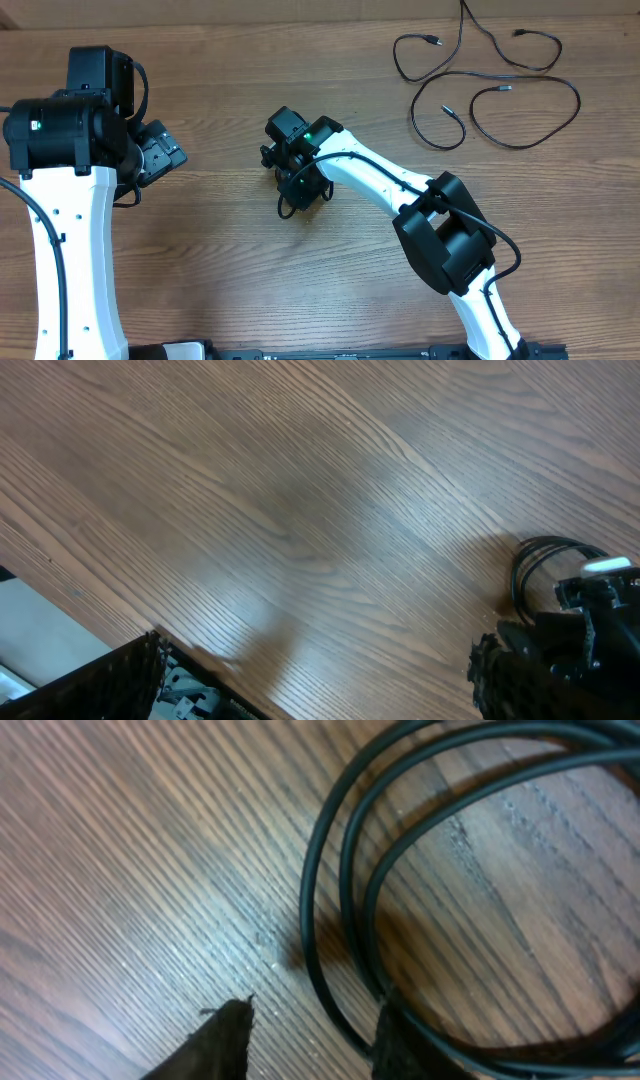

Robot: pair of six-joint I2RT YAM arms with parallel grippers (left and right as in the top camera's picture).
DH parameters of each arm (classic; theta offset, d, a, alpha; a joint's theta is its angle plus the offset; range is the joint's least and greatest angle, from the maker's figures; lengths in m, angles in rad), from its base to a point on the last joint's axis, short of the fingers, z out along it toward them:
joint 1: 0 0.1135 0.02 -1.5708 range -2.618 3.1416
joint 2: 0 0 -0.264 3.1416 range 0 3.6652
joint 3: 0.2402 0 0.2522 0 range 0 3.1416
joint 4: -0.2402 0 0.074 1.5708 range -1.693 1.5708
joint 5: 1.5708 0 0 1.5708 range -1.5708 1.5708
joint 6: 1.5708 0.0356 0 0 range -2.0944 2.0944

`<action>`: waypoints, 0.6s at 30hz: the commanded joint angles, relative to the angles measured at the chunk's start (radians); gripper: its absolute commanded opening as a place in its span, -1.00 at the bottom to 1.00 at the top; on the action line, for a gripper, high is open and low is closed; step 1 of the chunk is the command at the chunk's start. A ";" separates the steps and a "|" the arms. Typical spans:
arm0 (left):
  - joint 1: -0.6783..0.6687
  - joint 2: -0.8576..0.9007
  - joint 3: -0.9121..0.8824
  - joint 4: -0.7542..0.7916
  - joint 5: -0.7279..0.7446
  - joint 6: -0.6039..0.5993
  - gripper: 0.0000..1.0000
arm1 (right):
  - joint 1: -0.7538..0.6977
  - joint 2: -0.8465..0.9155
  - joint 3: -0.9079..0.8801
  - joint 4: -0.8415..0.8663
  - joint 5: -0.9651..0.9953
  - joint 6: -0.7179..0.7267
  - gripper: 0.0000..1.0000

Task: Untangle cables
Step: 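Lower the right gripper onto the small coiled cable, then grasp the small coiled cable with the right gripper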

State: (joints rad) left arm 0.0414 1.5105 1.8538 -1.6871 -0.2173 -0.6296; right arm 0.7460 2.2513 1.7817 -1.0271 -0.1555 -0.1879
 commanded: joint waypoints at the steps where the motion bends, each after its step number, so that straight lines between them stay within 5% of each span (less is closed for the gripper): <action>1: 0.004 0.006 -0.002 -0.002 0.002 0.005 0.99 | 0.001 0.001 -0.003 0.008 0.029 -0.005 -0.12; 18: 0.004 0.006 -0.002 0.001 0.003 0.005 0.99 | 0.008 0.001 -0.003 0.003 0.050 -0.053 -0.19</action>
State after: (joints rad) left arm 0.0414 1.5105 1.8538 -1.6867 -0.2173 -0.6296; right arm 0.7460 2.2513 1.7817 -1.0317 -0.1143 -0.2333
